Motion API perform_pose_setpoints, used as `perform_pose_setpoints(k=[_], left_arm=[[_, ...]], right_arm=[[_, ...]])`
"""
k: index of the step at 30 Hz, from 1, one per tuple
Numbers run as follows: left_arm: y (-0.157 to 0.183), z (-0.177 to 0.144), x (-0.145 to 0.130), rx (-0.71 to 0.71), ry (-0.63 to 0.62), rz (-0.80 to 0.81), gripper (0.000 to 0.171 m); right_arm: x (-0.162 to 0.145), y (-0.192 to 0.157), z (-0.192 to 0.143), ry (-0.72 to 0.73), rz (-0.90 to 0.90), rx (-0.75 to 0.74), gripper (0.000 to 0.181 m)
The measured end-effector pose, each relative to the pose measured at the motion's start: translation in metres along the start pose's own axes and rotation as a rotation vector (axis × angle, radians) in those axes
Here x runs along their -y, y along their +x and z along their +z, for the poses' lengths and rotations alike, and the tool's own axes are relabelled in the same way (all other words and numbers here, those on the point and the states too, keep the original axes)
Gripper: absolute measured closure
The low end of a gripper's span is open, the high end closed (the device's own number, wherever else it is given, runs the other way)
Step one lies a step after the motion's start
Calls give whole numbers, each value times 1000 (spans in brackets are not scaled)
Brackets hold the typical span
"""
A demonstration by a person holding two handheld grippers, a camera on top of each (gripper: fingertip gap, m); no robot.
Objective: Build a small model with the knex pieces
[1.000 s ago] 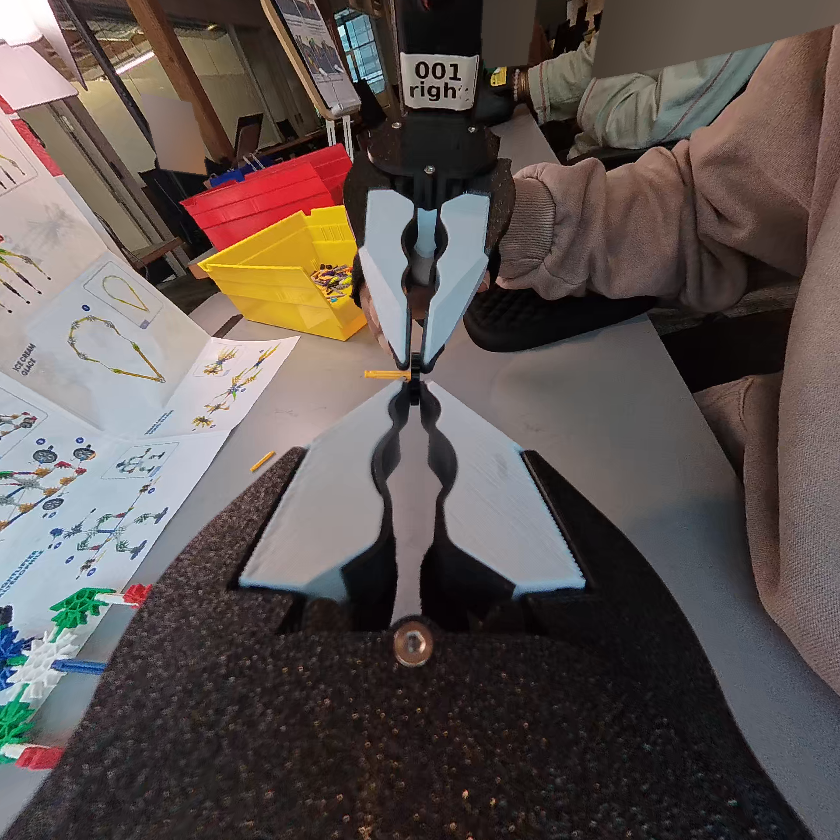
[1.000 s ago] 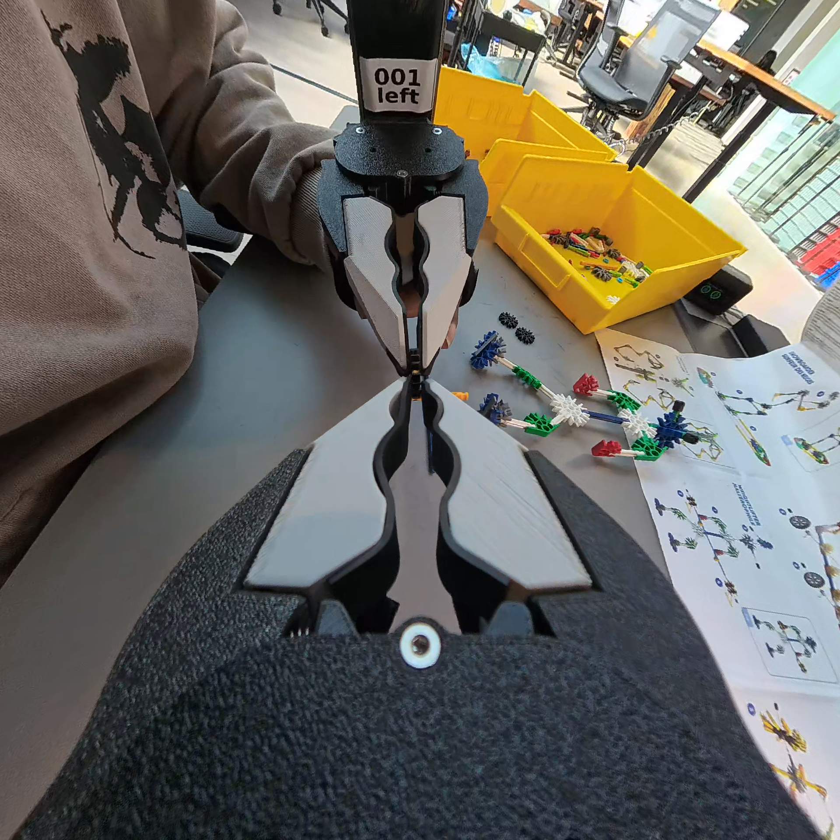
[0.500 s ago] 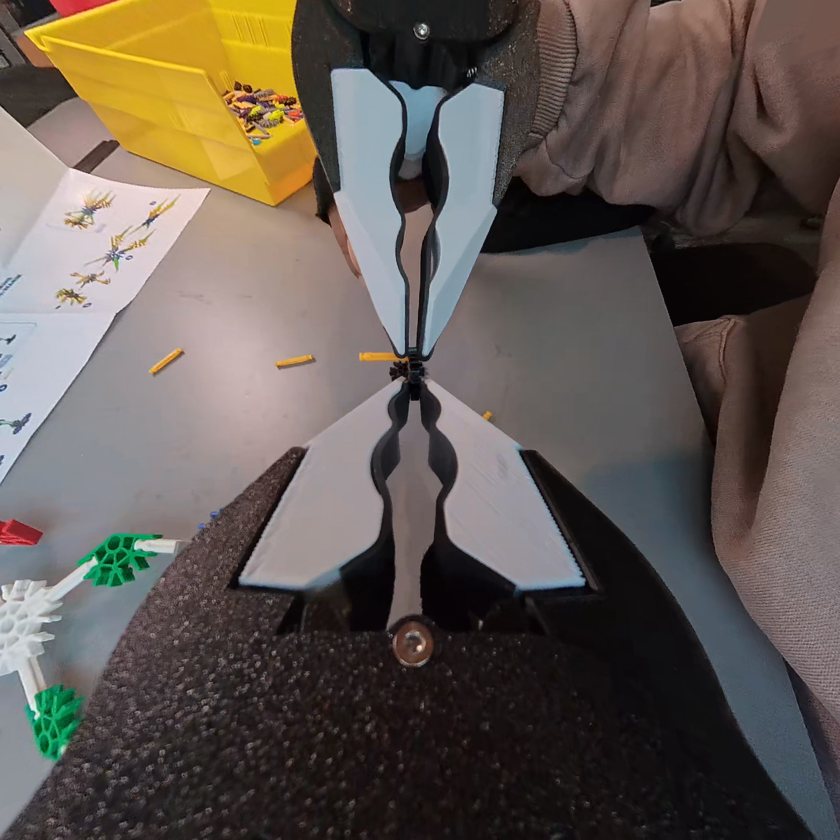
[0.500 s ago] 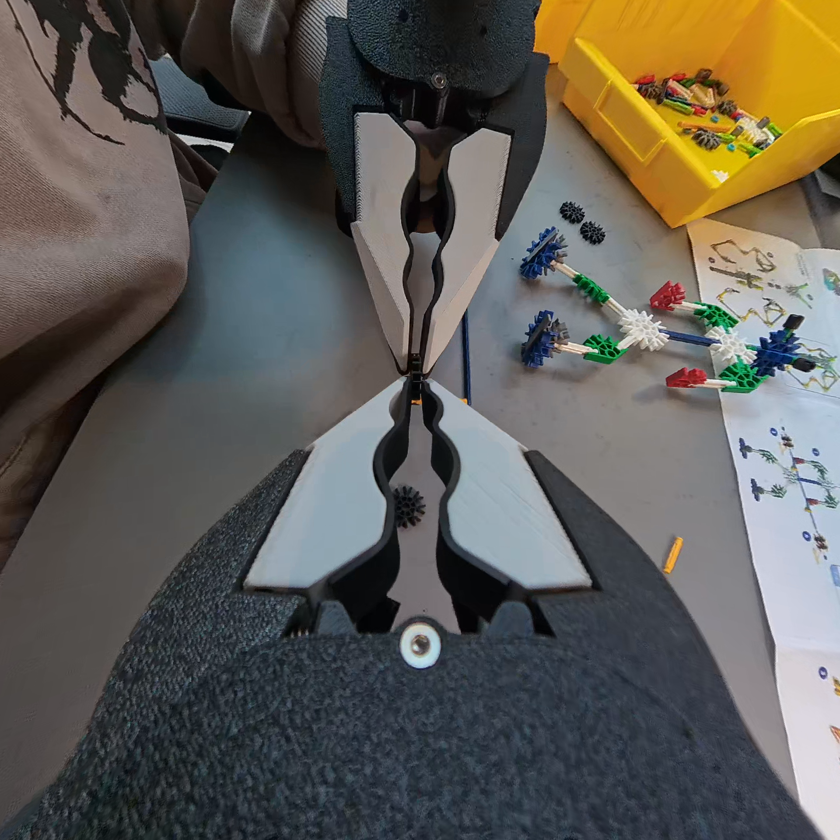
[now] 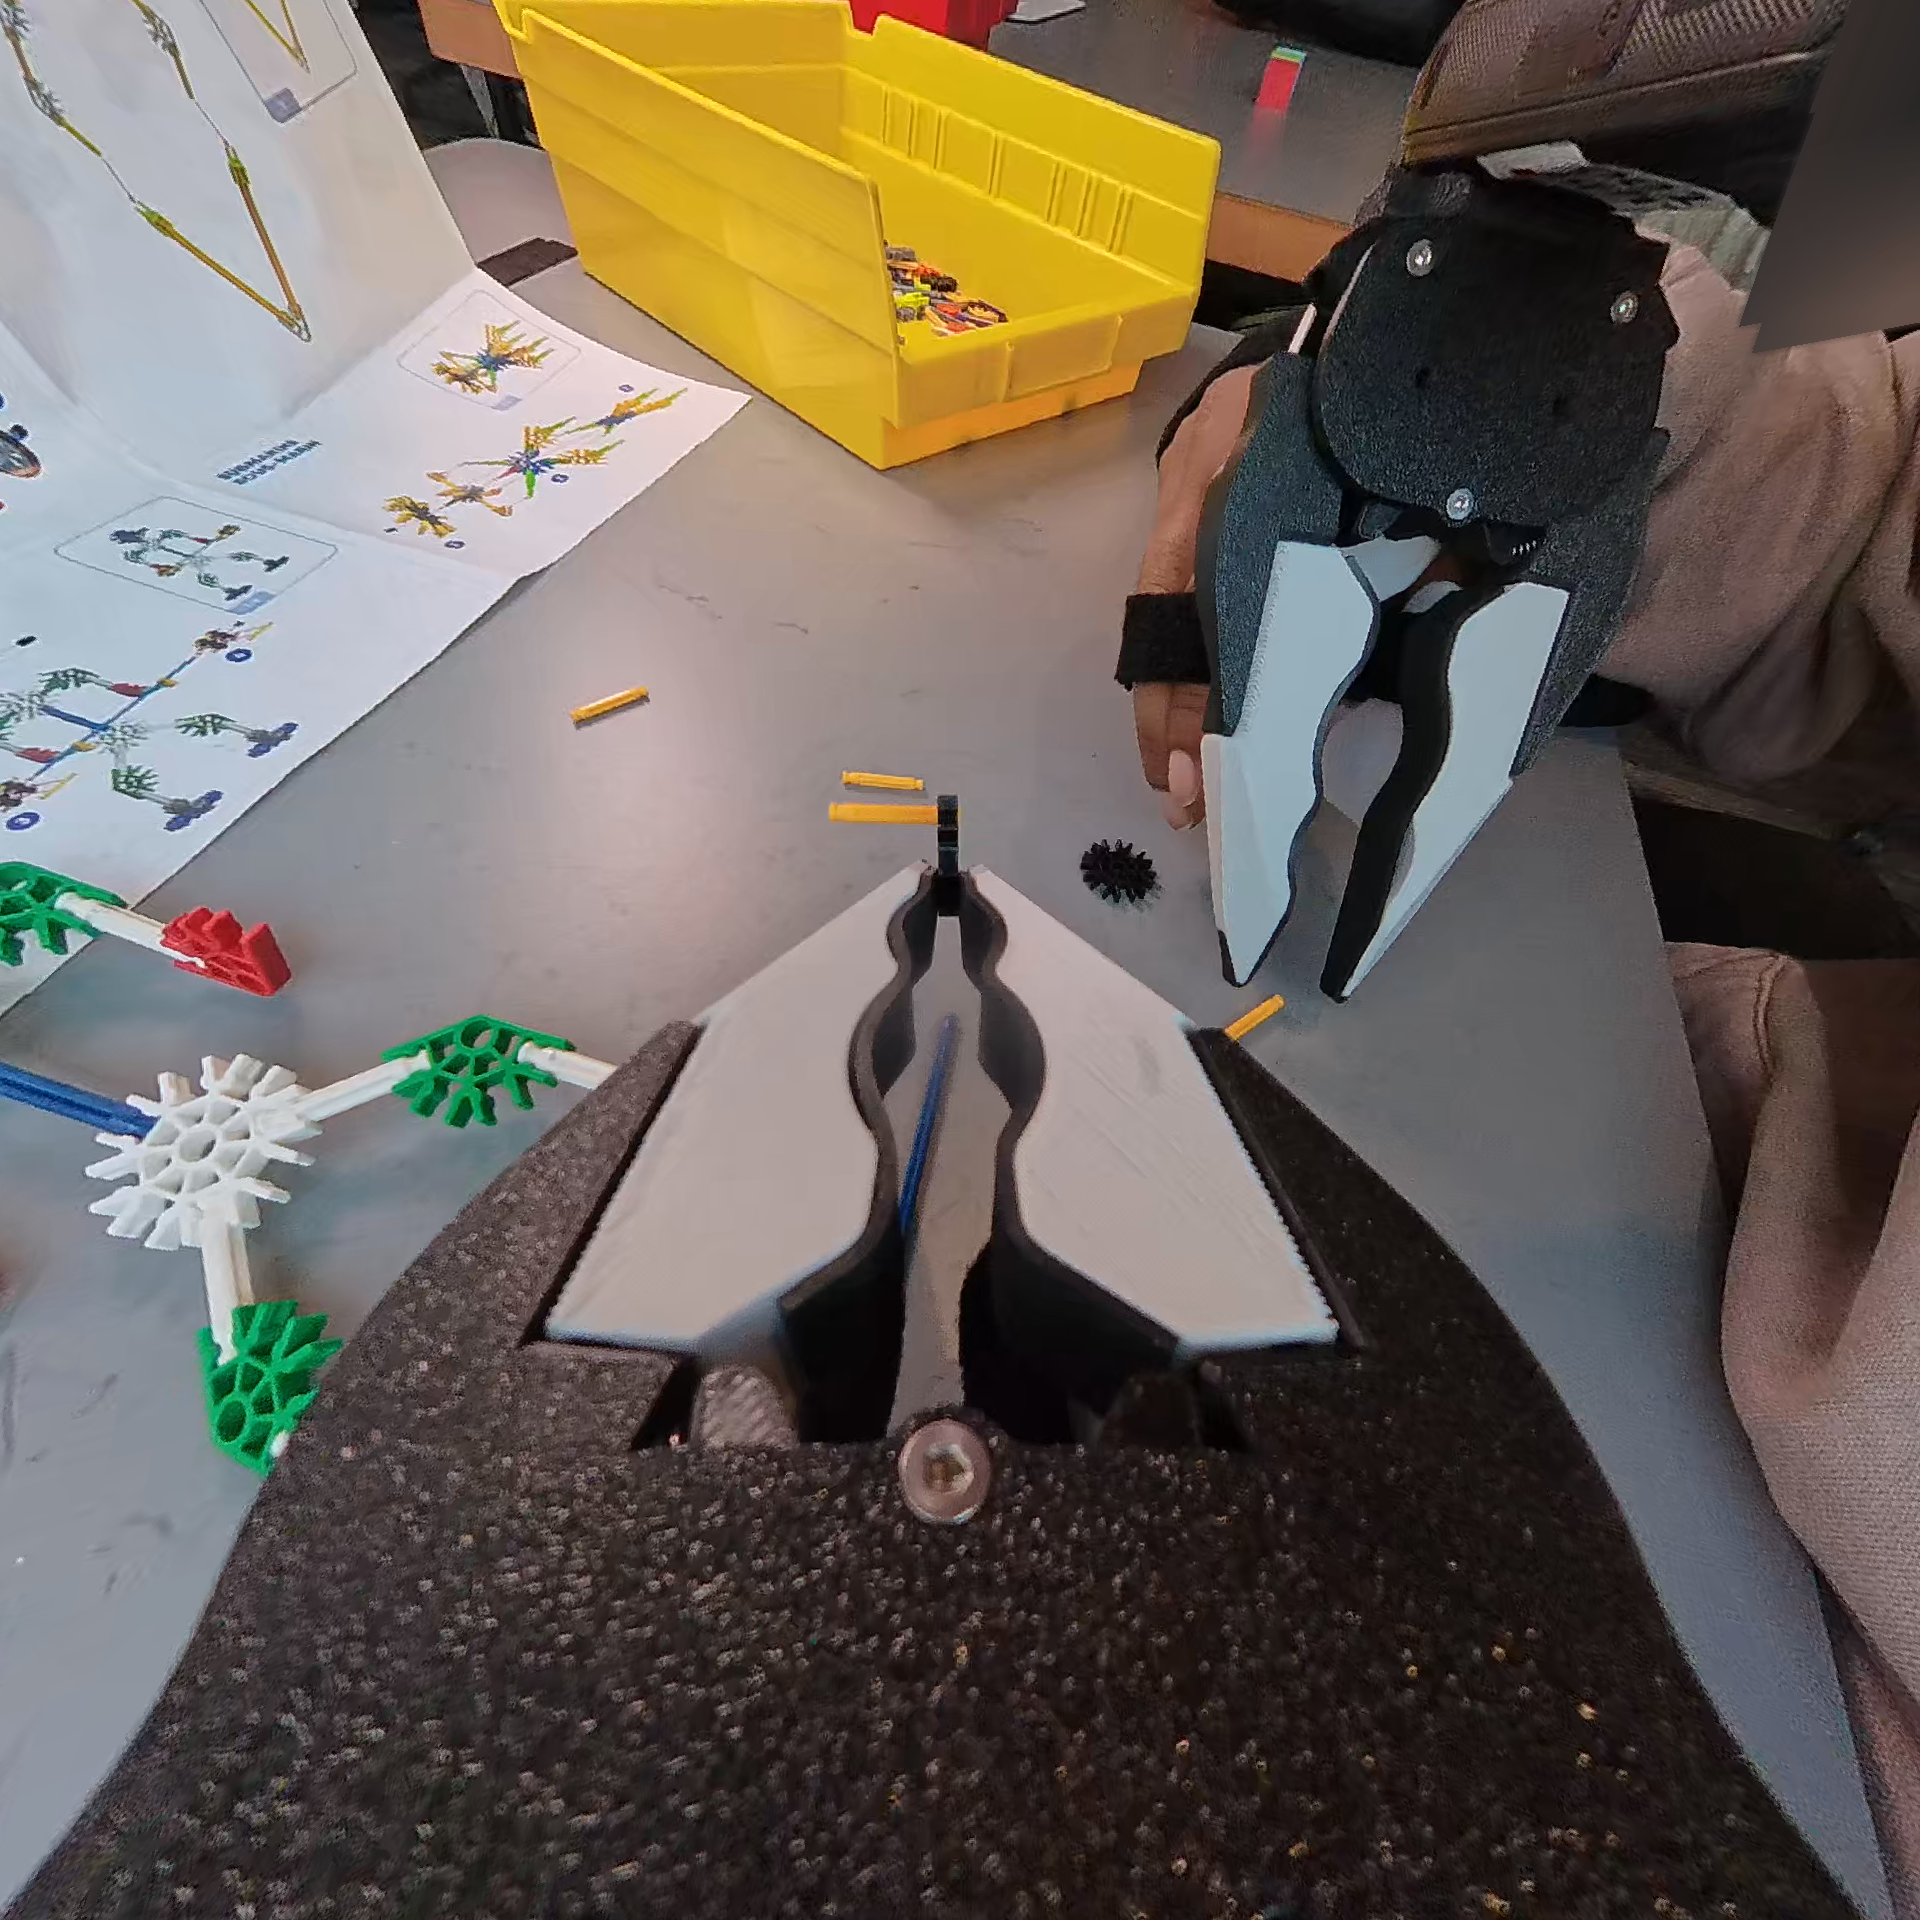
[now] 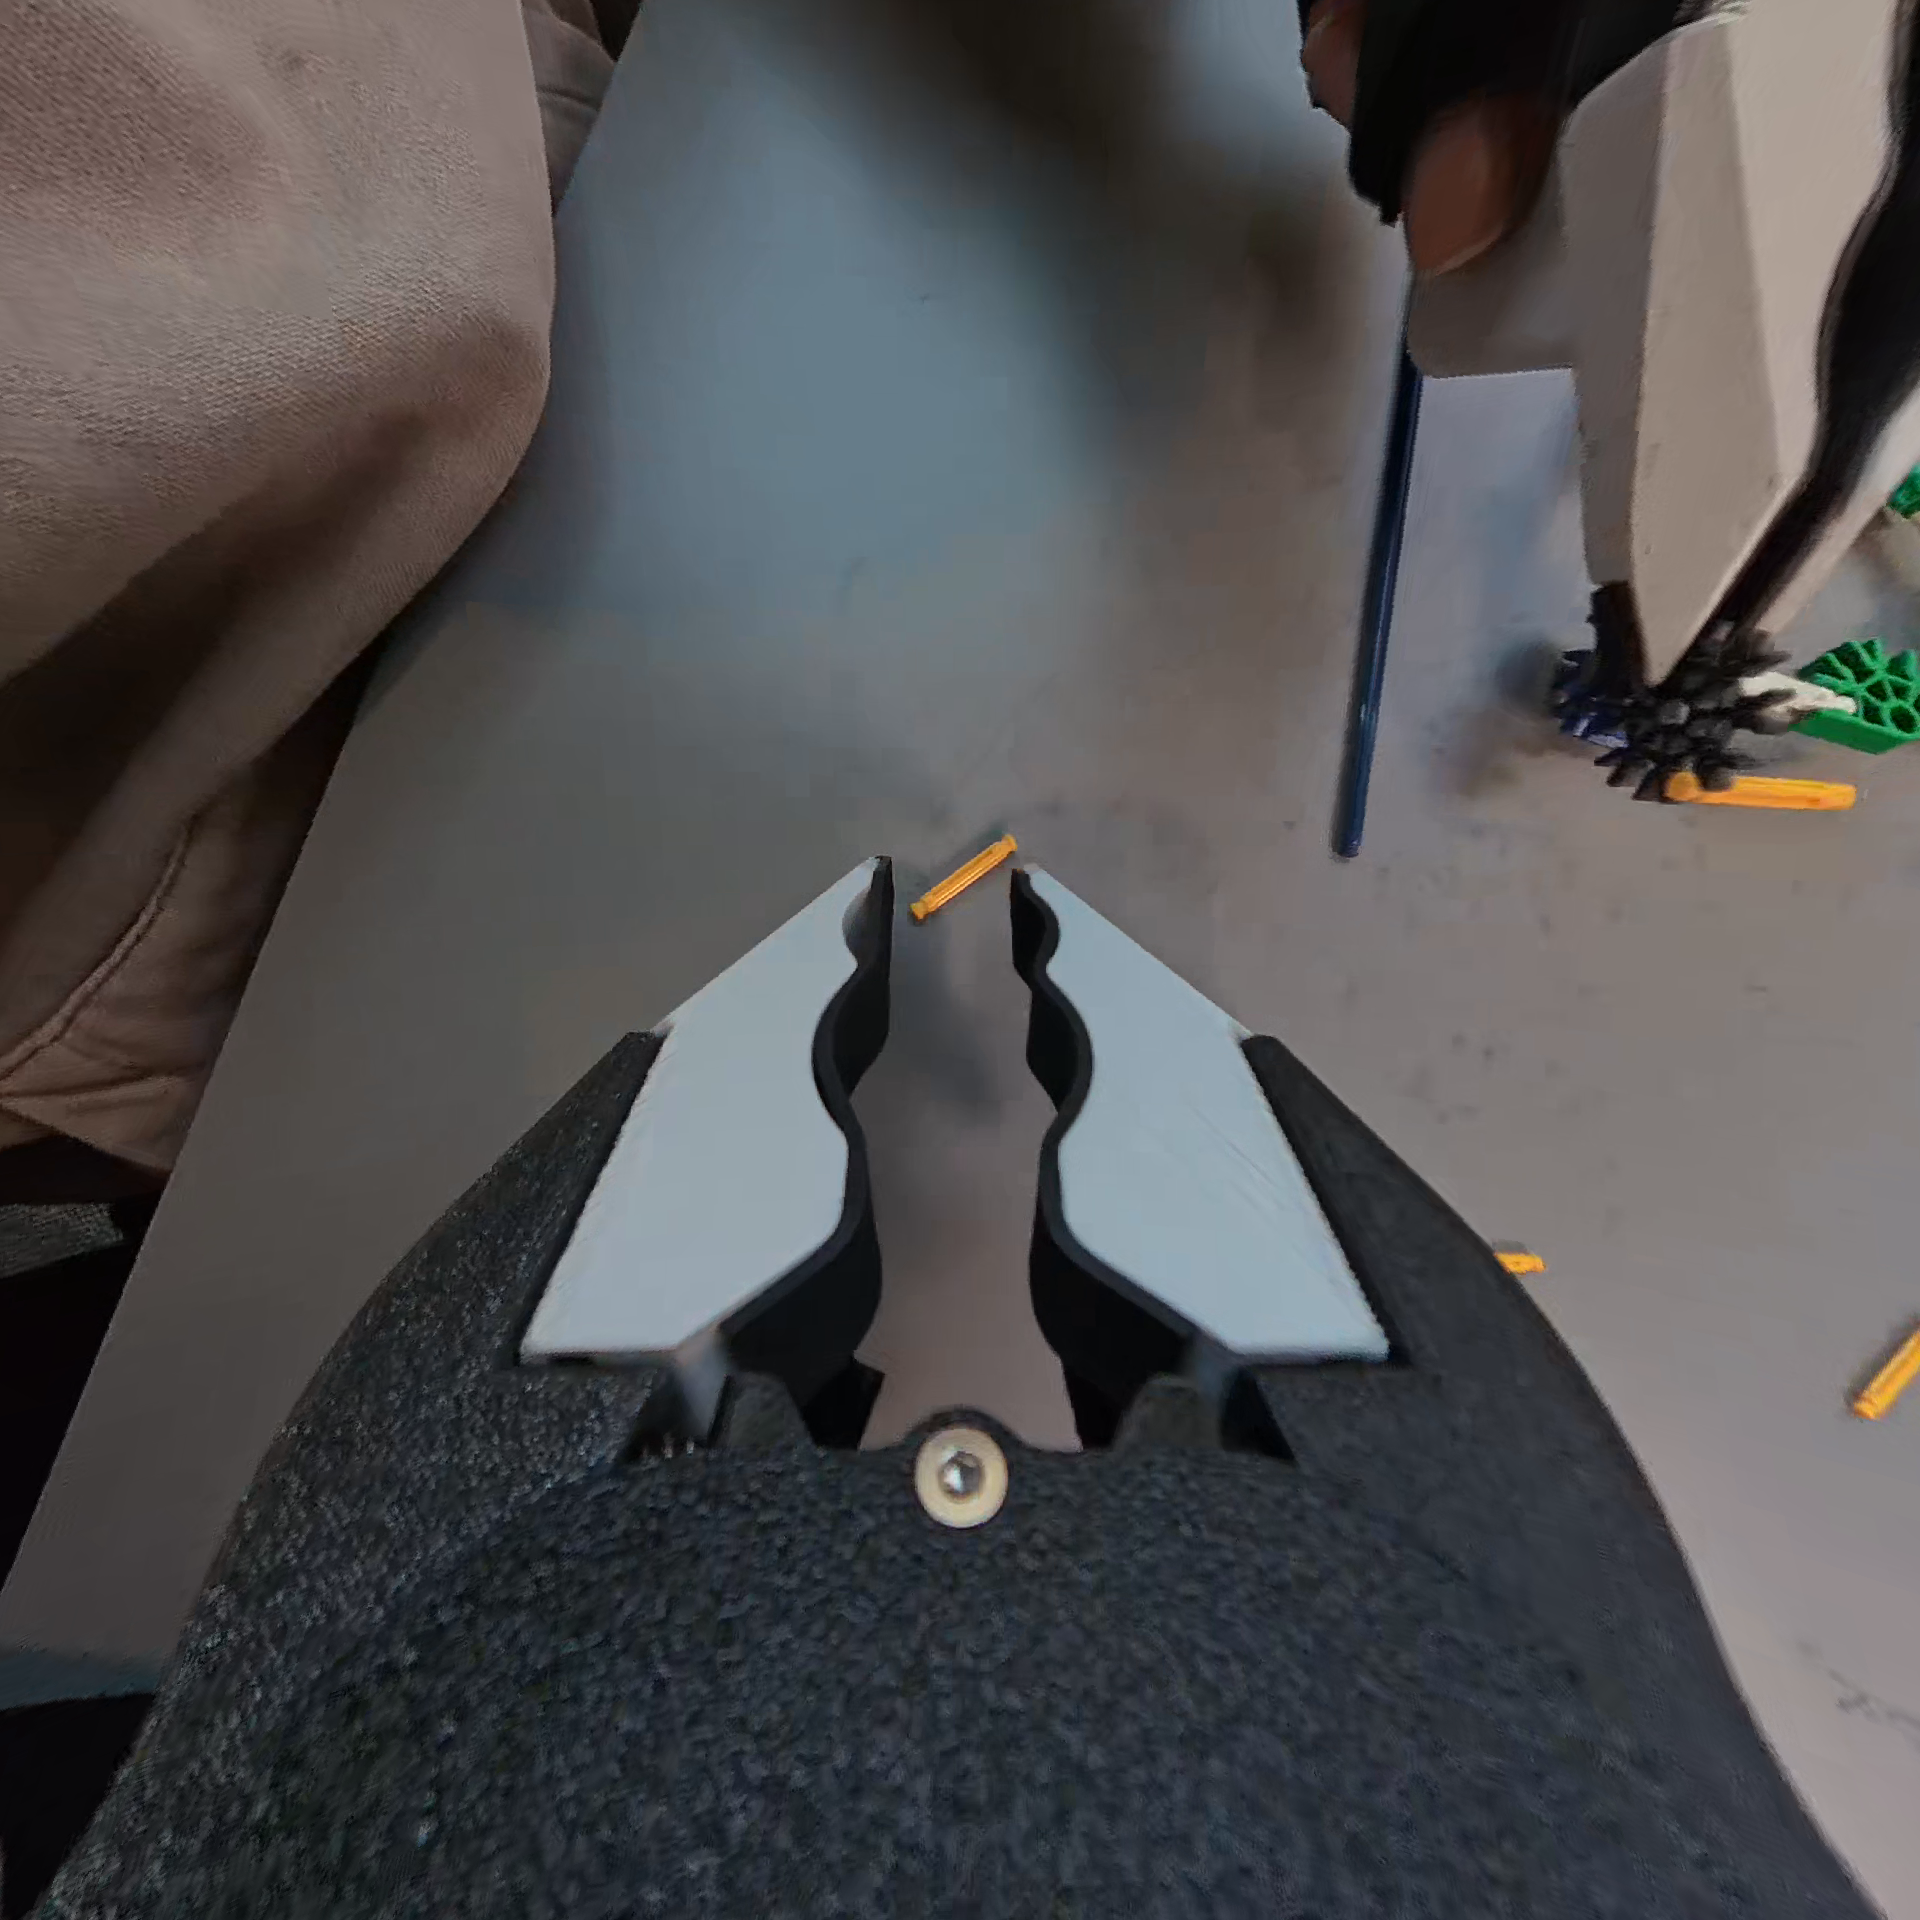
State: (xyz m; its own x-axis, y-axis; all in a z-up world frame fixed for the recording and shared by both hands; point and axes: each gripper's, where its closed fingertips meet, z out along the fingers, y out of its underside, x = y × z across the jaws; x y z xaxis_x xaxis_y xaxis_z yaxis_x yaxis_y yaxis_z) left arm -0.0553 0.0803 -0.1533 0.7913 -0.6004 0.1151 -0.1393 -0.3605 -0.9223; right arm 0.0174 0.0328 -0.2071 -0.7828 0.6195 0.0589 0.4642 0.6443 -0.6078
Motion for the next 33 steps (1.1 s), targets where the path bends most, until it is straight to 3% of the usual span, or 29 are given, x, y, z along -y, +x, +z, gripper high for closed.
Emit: perform_pose_setpoints(k=[7, 14, 20, 24, 29, 33], left_arm=[[-6, 1, -1, 12, 1, -41, 169], [-5, -1, 0, 11, 17, -61, 169], [3, -6, -1, 3, 20, -66, 169], [7, -7, 1, -2, 27, -61, 169], [7, -5, -3, -10, 11, -70, 169], [9, -2, -7, -17, -11, -66, 169]], right_arm=[[2, 8, 10, -63, 230, -32, 169], [-3, 10, 15, -105, 481, -195, 180], [-3, 29, 11, 30, 795, -458, 180], [-4, 42, 6, 84, 892, -581, 179], [-7, 37, -6, 107, 900, -568, 172], [-6, 23, -10, 115, 871, -468, 170]])
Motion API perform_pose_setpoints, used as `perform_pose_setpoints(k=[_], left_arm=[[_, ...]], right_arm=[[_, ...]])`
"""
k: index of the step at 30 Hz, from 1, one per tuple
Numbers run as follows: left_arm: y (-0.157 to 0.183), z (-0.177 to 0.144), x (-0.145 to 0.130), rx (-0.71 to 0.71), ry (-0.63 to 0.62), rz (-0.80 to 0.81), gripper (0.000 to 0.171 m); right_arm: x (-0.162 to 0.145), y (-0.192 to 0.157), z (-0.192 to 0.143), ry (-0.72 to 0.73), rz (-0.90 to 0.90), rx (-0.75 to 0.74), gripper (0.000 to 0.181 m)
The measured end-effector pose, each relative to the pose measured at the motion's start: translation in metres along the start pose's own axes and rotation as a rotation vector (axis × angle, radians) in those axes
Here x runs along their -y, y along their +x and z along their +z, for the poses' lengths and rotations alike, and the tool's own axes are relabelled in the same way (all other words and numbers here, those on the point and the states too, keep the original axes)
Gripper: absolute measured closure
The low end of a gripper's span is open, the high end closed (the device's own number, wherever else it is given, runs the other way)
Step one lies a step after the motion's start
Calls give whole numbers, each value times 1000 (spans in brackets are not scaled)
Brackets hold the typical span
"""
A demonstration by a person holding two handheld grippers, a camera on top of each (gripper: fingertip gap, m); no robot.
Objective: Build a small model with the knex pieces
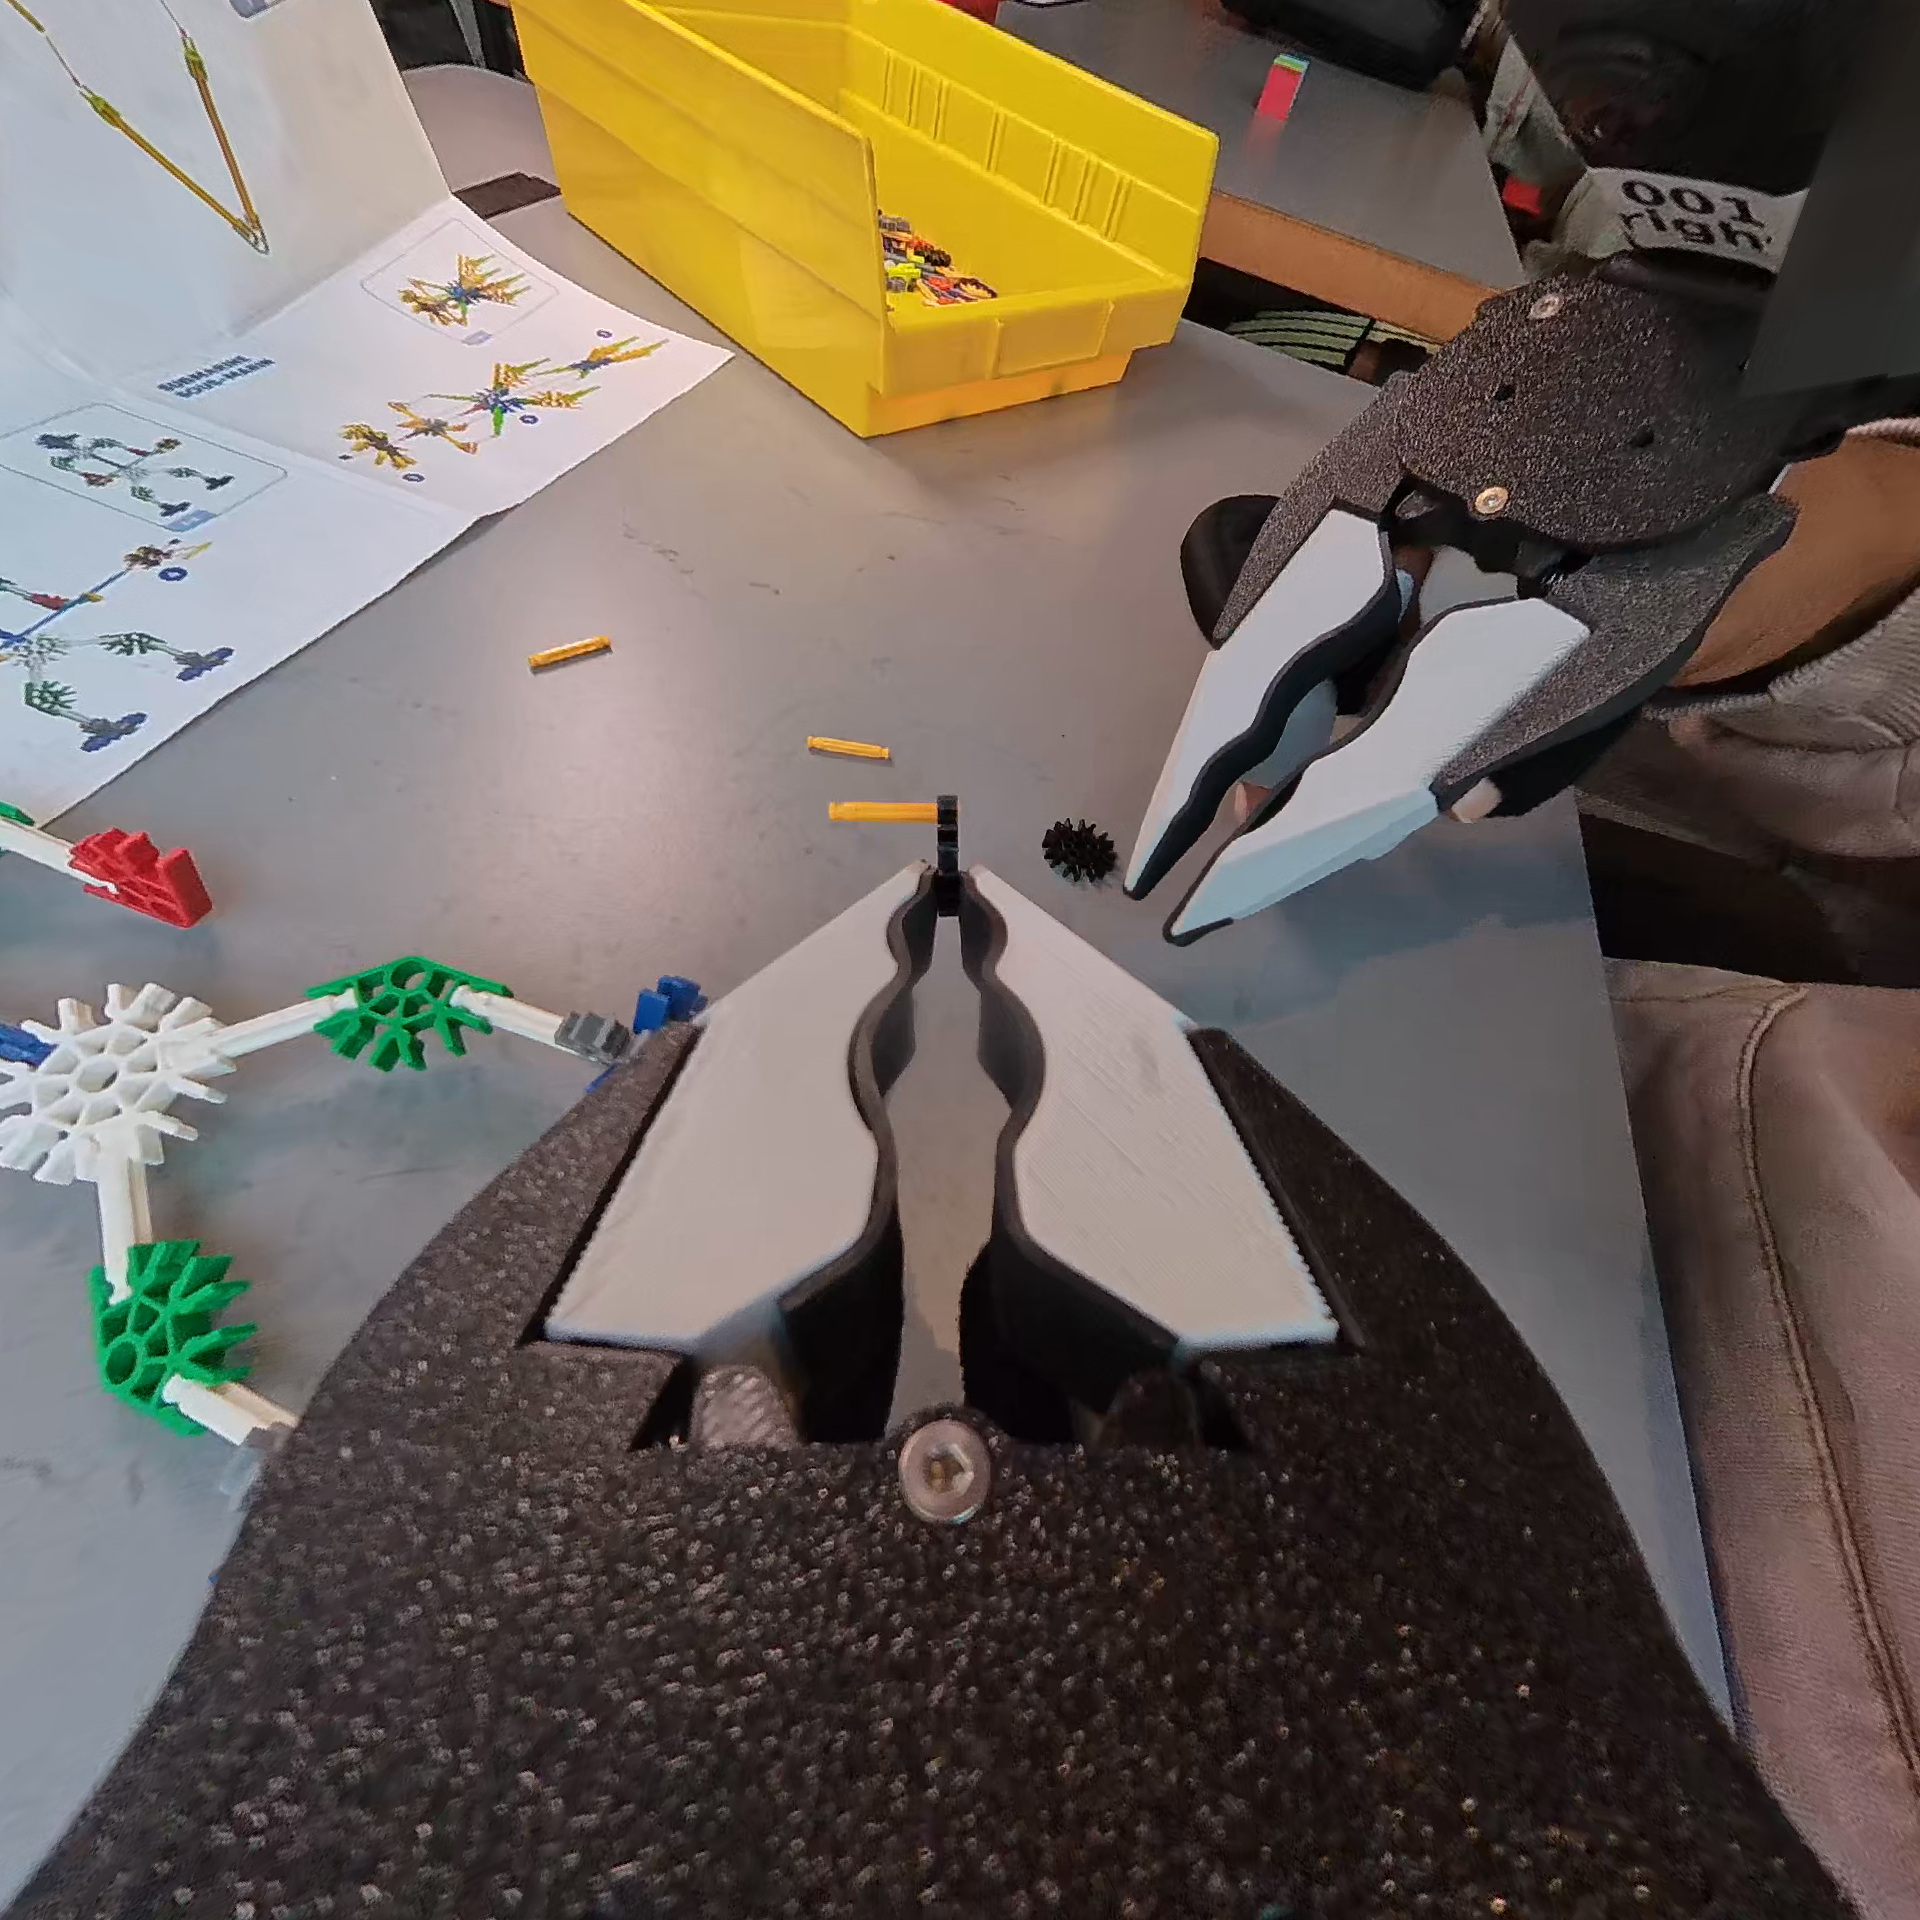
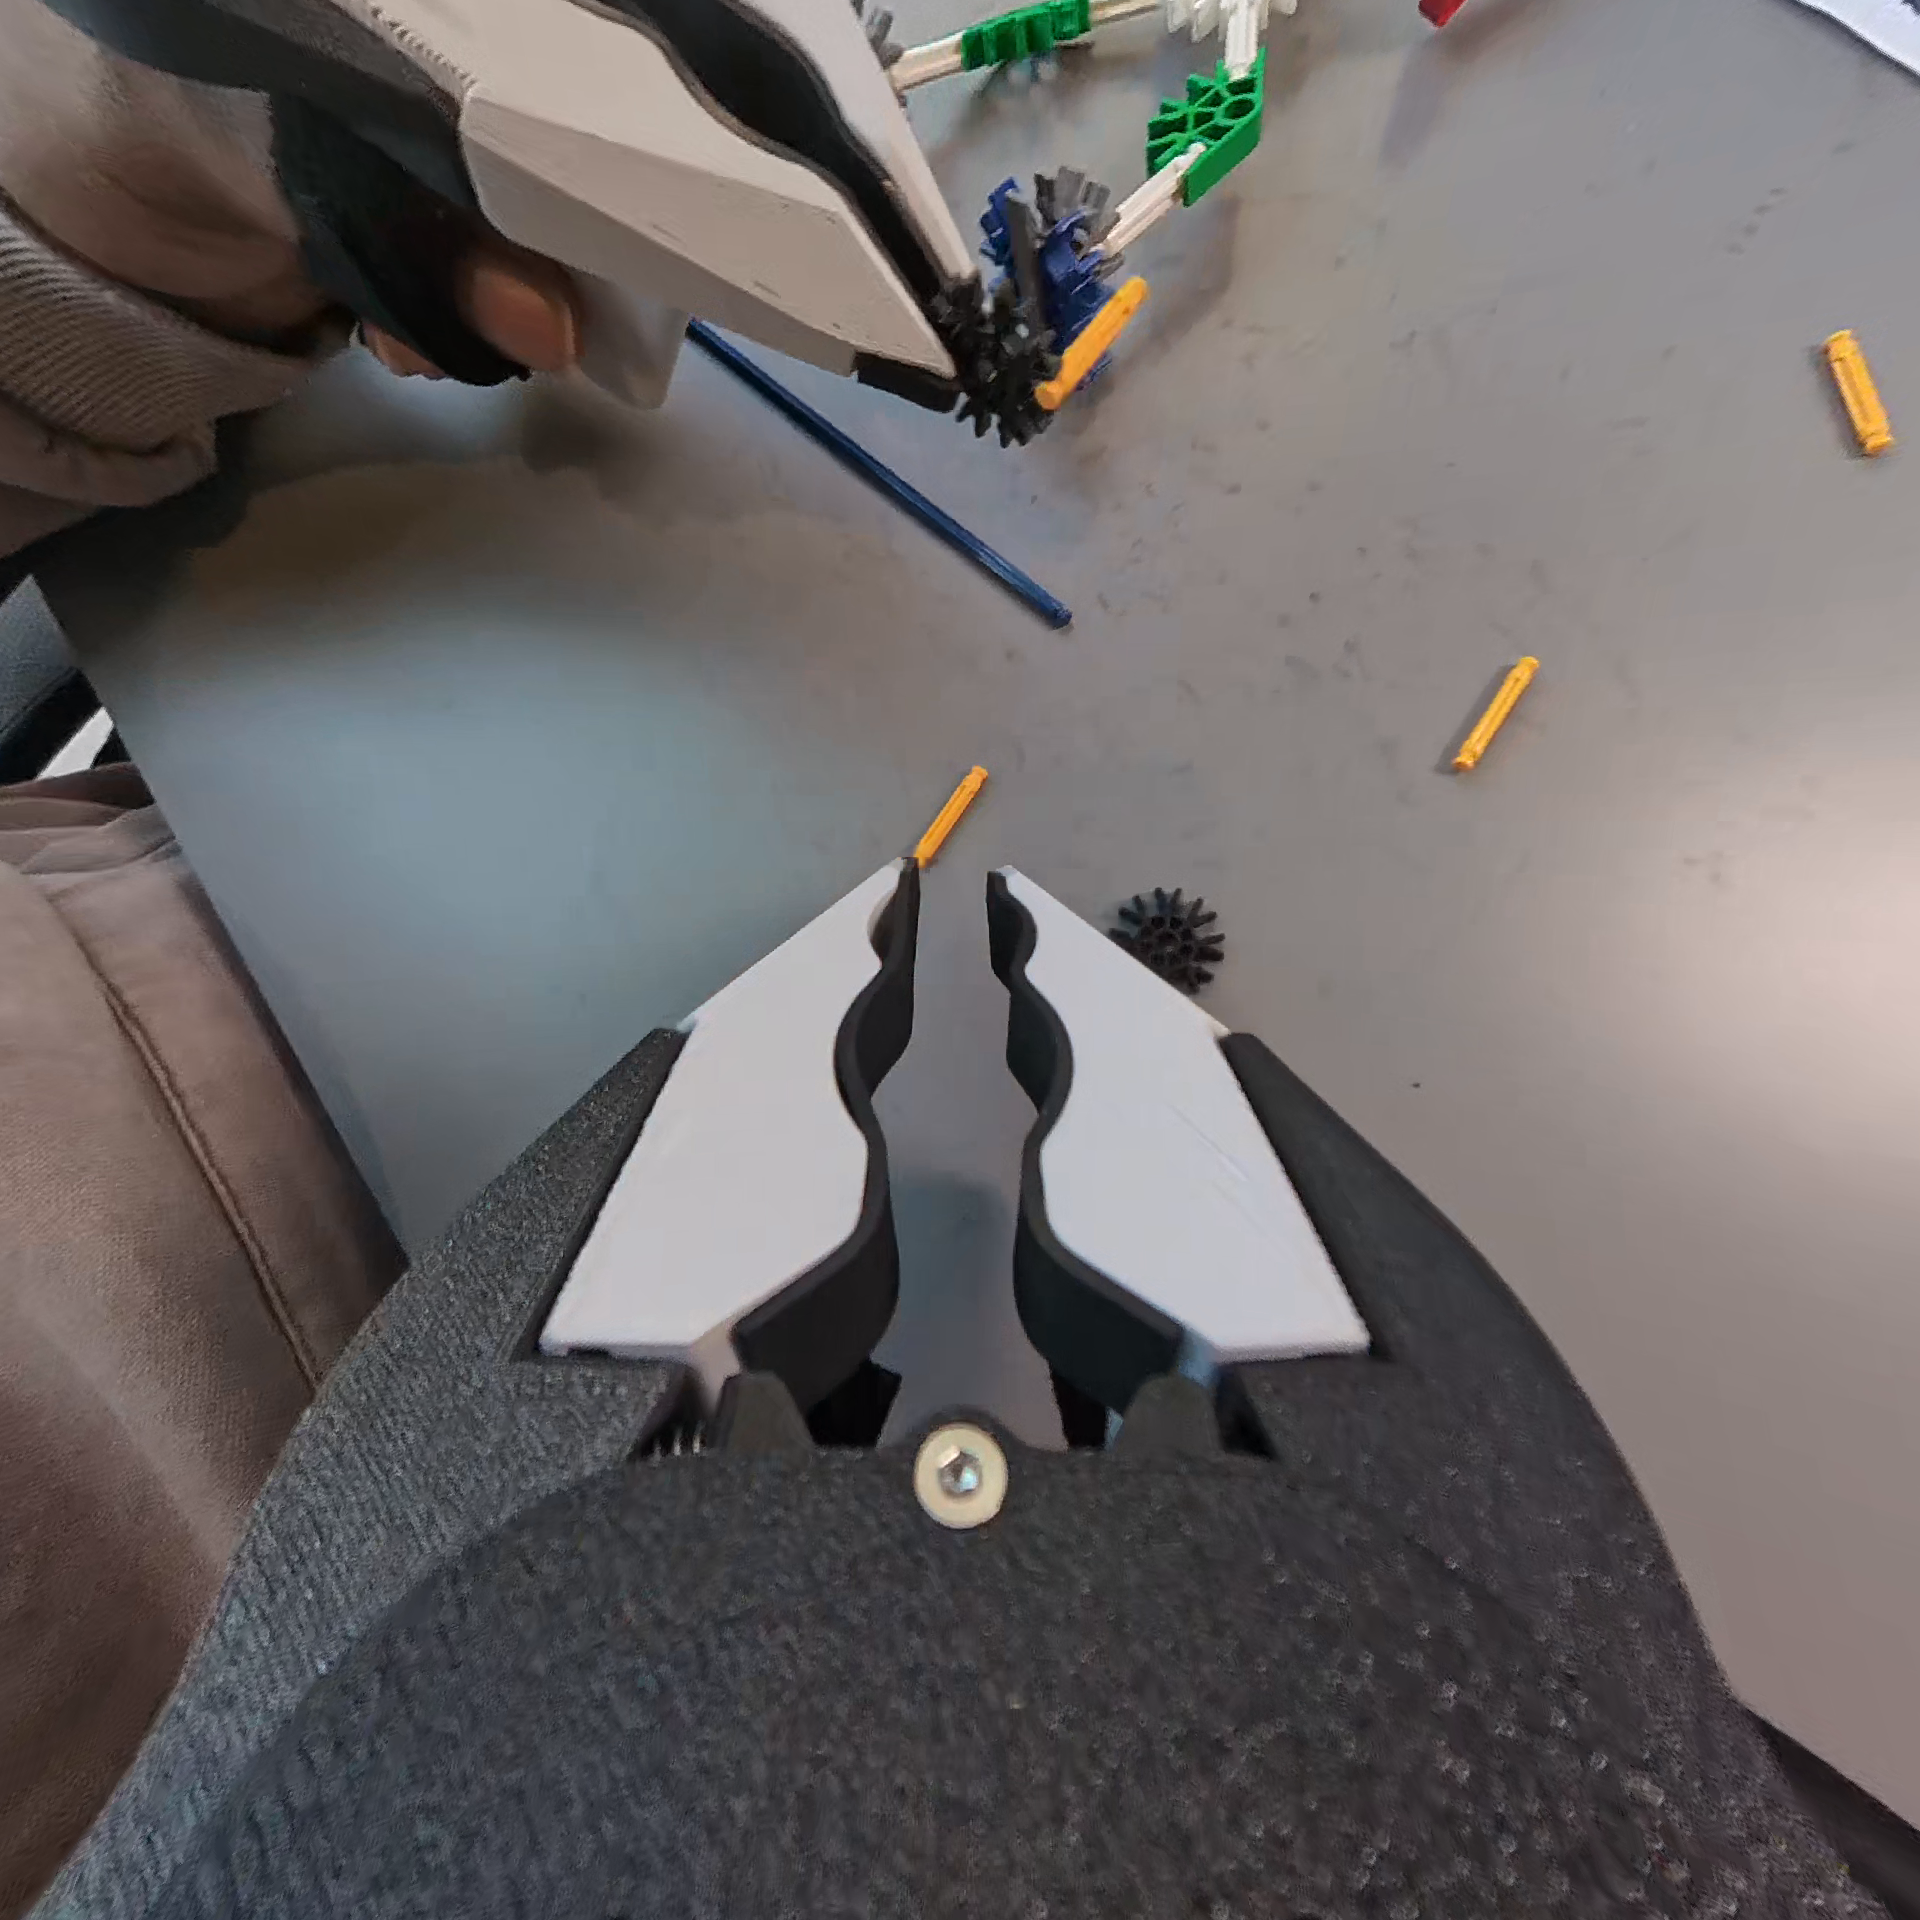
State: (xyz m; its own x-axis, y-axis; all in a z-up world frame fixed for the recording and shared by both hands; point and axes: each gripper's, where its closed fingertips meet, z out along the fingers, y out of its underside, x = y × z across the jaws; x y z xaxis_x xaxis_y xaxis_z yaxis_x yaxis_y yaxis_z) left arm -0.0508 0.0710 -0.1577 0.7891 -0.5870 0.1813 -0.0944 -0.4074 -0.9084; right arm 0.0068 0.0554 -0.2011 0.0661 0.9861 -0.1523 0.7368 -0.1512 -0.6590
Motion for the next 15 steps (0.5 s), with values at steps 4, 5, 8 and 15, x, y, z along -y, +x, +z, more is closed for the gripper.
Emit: perform_pose_setpoints(k=[4, 5, 8, 15], left_arm=[[4, 3, -7, -19, -43, 23, 169], [6, 3, -8, -31, -49, 30, 169], [11, 3, -10, -64, -66, 43, 169], [21, 8, -20, -142, -104, 30, 169]], right_arm=[[-12, -8, 12, -76, -81, -6, 176], [-11, -10, 15, -80, -97, -5, 177], [-8, -16, 20, -88, -127, -1, 178], [9, -10, 5, 46, -139, 45, 176]])
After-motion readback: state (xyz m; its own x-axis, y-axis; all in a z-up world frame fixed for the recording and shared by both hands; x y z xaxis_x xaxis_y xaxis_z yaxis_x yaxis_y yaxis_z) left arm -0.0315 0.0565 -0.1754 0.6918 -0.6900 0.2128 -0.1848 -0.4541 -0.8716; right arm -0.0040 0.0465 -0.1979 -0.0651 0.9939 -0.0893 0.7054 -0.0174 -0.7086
